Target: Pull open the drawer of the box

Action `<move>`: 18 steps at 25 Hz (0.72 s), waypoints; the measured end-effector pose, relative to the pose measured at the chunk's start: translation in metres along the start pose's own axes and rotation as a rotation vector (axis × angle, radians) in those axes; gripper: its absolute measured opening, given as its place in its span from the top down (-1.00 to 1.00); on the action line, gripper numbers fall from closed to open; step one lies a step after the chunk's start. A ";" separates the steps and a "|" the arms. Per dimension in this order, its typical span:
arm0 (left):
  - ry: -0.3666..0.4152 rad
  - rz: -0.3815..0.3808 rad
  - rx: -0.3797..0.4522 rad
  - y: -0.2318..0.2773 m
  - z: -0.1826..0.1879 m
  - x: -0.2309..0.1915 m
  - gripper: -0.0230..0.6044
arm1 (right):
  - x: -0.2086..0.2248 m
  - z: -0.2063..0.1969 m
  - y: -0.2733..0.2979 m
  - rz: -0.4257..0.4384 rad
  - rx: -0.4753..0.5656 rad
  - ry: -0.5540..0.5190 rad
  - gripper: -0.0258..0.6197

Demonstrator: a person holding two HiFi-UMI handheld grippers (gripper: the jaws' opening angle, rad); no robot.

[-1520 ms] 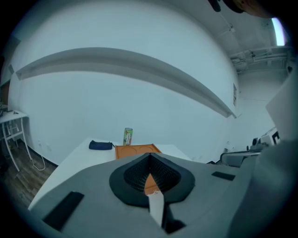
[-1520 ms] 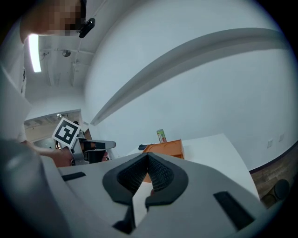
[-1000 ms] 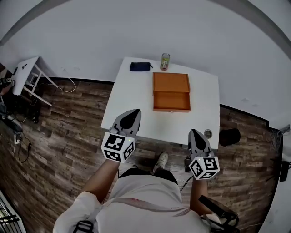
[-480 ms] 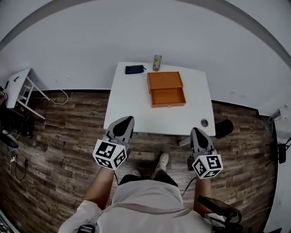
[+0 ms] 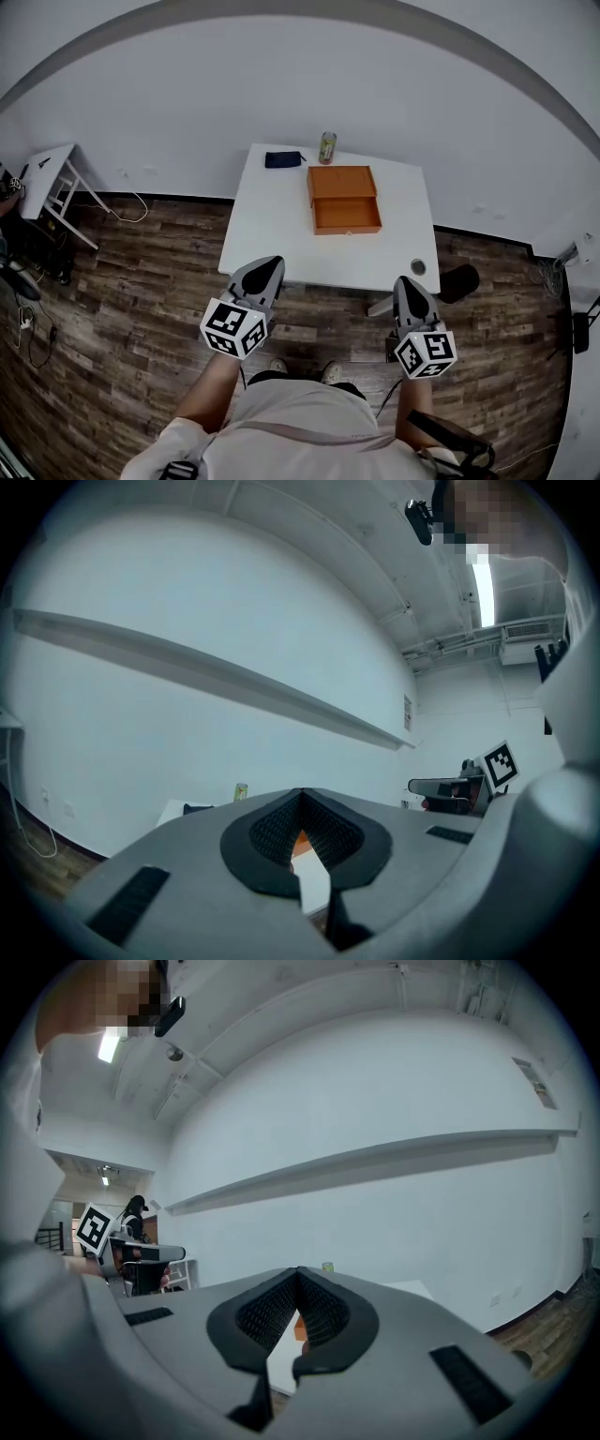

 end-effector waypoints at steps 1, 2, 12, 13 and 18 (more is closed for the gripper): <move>-0.003 0.003 0.000 0.003 -0.001 0.003 0.89 | 0.004 0.001 -0.001 0.004 0.000 -0.003 0.92; -0.003 0.004 -0.003 0.006 -0.002 0.007 0.89 | 0.007 0.003 -0.002 0.009 0.003 -0.008 0.92; 0.036 -0.001 -0.010 0.034 -0.012 0.046 0.89 | 0.039 0.002 -0.008 0.034 0.021 -0.015 0.92; 0.035 0.002 -0.010 0.036 -0.012 0.047 0.89 | 0.042 0.002 -0.008 0.036 0.021 -0.016 0.92; 0.032 0.022 -0.007 0.042 -0.014 0.043 0.89 | 0.047 0.000 -0.003 0.048 0.024 -0.009 0.92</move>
Point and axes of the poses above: the fingertips, and each gripper's own axes: y forward along the fingers, x to its right, z out of its top, the point moved 3 cm from there along -y, backward along the fingers, and after that the axes turned 14 degrees about -y, right-handed, at the moved point
